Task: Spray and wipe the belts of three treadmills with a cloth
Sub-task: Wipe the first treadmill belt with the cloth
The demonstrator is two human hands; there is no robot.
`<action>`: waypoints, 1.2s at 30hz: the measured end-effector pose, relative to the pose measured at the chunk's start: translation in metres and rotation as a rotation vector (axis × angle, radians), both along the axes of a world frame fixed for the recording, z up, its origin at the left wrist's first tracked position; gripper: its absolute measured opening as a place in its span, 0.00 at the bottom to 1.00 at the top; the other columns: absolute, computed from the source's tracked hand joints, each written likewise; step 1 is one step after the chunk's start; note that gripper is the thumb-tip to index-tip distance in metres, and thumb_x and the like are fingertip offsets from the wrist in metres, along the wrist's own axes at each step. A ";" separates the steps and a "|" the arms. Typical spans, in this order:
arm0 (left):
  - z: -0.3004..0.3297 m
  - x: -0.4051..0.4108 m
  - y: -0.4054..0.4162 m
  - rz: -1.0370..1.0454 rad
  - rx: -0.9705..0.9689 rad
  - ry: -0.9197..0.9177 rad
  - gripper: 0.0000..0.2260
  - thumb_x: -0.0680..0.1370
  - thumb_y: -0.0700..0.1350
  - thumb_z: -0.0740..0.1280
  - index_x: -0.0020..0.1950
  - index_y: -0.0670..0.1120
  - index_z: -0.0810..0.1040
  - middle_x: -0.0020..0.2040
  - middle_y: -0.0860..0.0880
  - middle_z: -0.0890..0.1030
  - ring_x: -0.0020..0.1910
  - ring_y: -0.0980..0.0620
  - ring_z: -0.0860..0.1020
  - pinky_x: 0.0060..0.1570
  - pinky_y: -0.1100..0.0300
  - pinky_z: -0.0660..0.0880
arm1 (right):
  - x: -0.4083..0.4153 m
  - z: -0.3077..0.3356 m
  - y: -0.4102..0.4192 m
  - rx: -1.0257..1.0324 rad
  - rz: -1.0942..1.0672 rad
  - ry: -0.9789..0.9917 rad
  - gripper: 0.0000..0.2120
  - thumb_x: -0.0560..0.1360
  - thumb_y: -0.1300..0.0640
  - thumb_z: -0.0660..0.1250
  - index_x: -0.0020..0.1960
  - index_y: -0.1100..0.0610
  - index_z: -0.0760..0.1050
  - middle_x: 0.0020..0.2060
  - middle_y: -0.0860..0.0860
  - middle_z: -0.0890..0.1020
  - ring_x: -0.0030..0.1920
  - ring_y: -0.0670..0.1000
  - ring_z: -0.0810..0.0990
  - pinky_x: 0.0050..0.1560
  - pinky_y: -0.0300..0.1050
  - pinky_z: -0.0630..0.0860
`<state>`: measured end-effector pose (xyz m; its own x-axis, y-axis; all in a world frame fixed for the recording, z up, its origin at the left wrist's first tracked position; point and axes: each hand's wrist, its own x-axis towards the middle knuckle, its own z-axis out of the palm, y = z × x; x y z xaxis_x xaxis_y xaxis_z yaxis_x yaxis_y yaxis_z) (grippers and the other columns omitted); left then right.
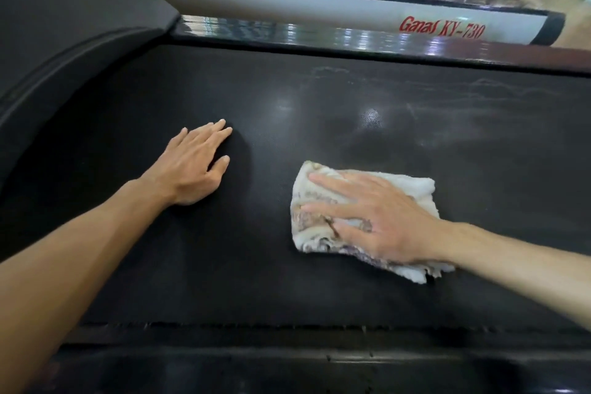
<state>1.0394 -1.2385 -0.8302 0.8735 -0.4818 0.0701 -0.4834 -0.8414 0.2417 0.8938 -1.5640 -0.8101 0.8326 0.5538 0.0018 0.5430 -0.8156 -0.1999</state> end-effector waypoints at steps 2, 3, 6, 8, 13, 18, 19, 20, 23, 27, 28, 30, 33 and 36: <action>0.001 0.000 -0.002 -0.007 0.013 0.007 0.28 0.84 0.53 0.55 0.83 0.48 0.55 0.83 0.51 0.53 0.82 0.53 0.50 0.80 0.47 0.46 | 0.027 0.003 0.010 -0.005 -0.102 0.032 0.23 0.81 0.35 0.45 0.74 0.22 0.53 0.83 0.36 0.50 0.82 0.51 0.55 0.81 0.58 0.51; 0.001 0.000 -0.003 -0.008 0.015 0.007 0.28 0.84 0.53 0.55 0.83 0.48 0.54 0.83 0.51 0.52 0.82 0.53 0.50 0.80 0.48 0.45 | 0.037 0.003 0.019 -0.023 -0.130 0.036 0.24 0.78 0.34 0.42 0.74 0.22 0.52 0.83 0.37 0.49 0.82 0.51 0.53 0.82 0.54 0.48; 0.003 0.001 -0.005 -0.008 0.004 0.001 0.28 0.84 0.52 0.55 0.83 0.48 0.54 0.83 0.51 0.52 0.82 0.54 0.49 0.80 0.49 0.45 | 0.034 0.004 0.046 -0.057 -0.069 -0.015 0.26 0.79 0.36 0.44 0.77 0.29 0.59 0.83 0.40 0.50 0.82 0.52 0.54 0.81 0.54 0.47; 0.003 -0.001 -0.004 -0.010 -0.019 0.002 0.28 0.84 0.52 0.56 0.83 0.49 0.55 0.83 0.52 0.53 0.82 0.54 0.49 0.80 0.50 0.44 | 0.014 0.000 0.040 -0.020 0.055 -0.071 0.23 0.83 0.41 0.51 0.77 0.32 0.64 0.83 0.42 0.54 0.81 0.51 0.57 0.81 0.52 0.48; 0.002 0.000 -0.003 -0.005 -0.025 0.018 0.28 0.84 0.53 0.56 0.83 0.49 0.54 0.83 0.53 0.52 0.82 0.55 0.49 0.80 0.50 0.44 | 0.034 0.001 -0.008 -0.008 -0.063 0.012 0.23 0.81 0.38 0.49 0.75 0.23 0.56 0.82 0.36 0.51 0.82 0.47 0.54 0.81 0.55 0.51; 0.003 0.003 -0.007 0.002 -0.034 0.024 0.28 0.84 0.54 0.57 0.83 0.50 0.54 0.83 0.53 0.52 0.82 0.56 0.48 0.80 0.51 0.44 | 0.099 0.007 0.027 -0.060 -0.241 -0.007 0.25 0.81 0.36 0.47 0.78 0.30 0.59 0.83 0.40 0.51 0.81 0.54 0.56 0.79 0.56 0.51; 0.003 0.004 -0.009 0.006 -0.043 0.022 0.28 0.84 0.54 0.57 0.83 0.50 0.54 0.83 0.54 0.52 0.81 0.57 0.48 0.80 0.51 0.44 | 0.098 0.006 0.036 -0.067 -0.215 -0.013 0.25 0.82 0.37 0.47 0.79 0.31 0.59 0.83 0.41 0.51 0.81 0.54 0.55 0.80 0.55 0.50; 0.003 0.005 -0.009 0.009 -0.054 0.019 0.29 0.84 0.54 0.57 0.83 0.50 0.54 0.83 0.54 0.52 0.81 0.57 0.48 0.80 0.52 0.43 | 0.091 0.004 0.040 -0.070 -0.164 -0.023 0.25 0.82 0.38 0.46 0.79 0.31 0.59 0.83 0.40 0.50 0.81 0.54 0.55 0.80 0.55 0.49; 0.005 0.006 -0.011 0.007 -0.057 0.021 0.29 0.84 0.54 0.58 0.83 0.50 0.53 0.83 0.55 0.51 0.81 0.58 0.47 0.80 0.53 0.41 | 0.067 -0.001 0.019 -0.031 -0.021 -0.007 0.25 0.81 0.38 0.48 0.78 0.29 0.60 0.83 0.38 0.52 0.81 0.50 0.57 0.80 0.56 0.53; 0.006 0.011 -0.016 -0.021 -0.048 0.008 0.30 0.84 0.55 0.58 0.83 0.50 0.52 0.83 0.55 0.50 0.81 0.58 0.46 0.80 0.53 0.40 | 0.098 0.003 -0.016 -0.010 -0.230 0.009 0.29 0.78 0.33 0.45 0.78 0.31 0.62 0.82 0.39 0.54 0.80 0.51 0.60 0.79 0.54 0.56; 0.007 0.012 -0.020 -0.022 -0.054 0.009 0.30 0.84 0.55 0.58 0.83 0.50 0.52 0.83 0.55 0.50 0.81 0.58 0.46 0.80 0.53 0.41 | 0.111 0.004 -0.014 -0.003 -0.302 -0.002 0.31 0.77 0.32 0.44 0.79 0.34 0.61 0.83 0.40 0.55 0.80 0.52 0.60 0.79 0.53 0.55; 0.007 0.017 -0.028 -0.018 -0.064 0.006 0.31 0.84 0.55 0.58 0.83 0.50 0.51 0.83 0.55 0.50 0.81 0.58 0.46 0.80 0.53 0.41 | 0.134 0.007 0.005 -0.019 -0.382 -0.013 0.27 0.82 0.36 0.48 0.80 0.38 0.61 0.83 0.43 0.55 0.80 0.54 0.59 0.79 0.53 0.53; 0.013 0.029 -0.042 -0.005 -0.108 0.010 0.31 0.84 0.54 0.58 0.84 0.50 0.51 0.83 0.55 0.50 0.81 0.59 0.46 0.80 0.53 0.41 | 0.130 0.004 0.027 -0.033 -0.324 -0.055 0.23 0.84 0.41 0.51 0.79 0.35 0.63 0.84 0.44 0.52 0.81 0.55 0.55 0.81 0.55 0.48; 0.017 0.040 -0.054 0.065 -0.177 0.021 0.29 0.84 0.53 0.57 0.83 0.50 0.52 0.83 0.54 0.52 0.81 0.58 0.47 0.80 0.53 0.41 | 0.108 0.003 0.007 0.003 -0.191 -0.001 0.28 0.79 0.37 0.45 0.78 0.32 0.62 0.83 0.40 0.50 0.82 0.48 0.51 0.81 0.52 0.48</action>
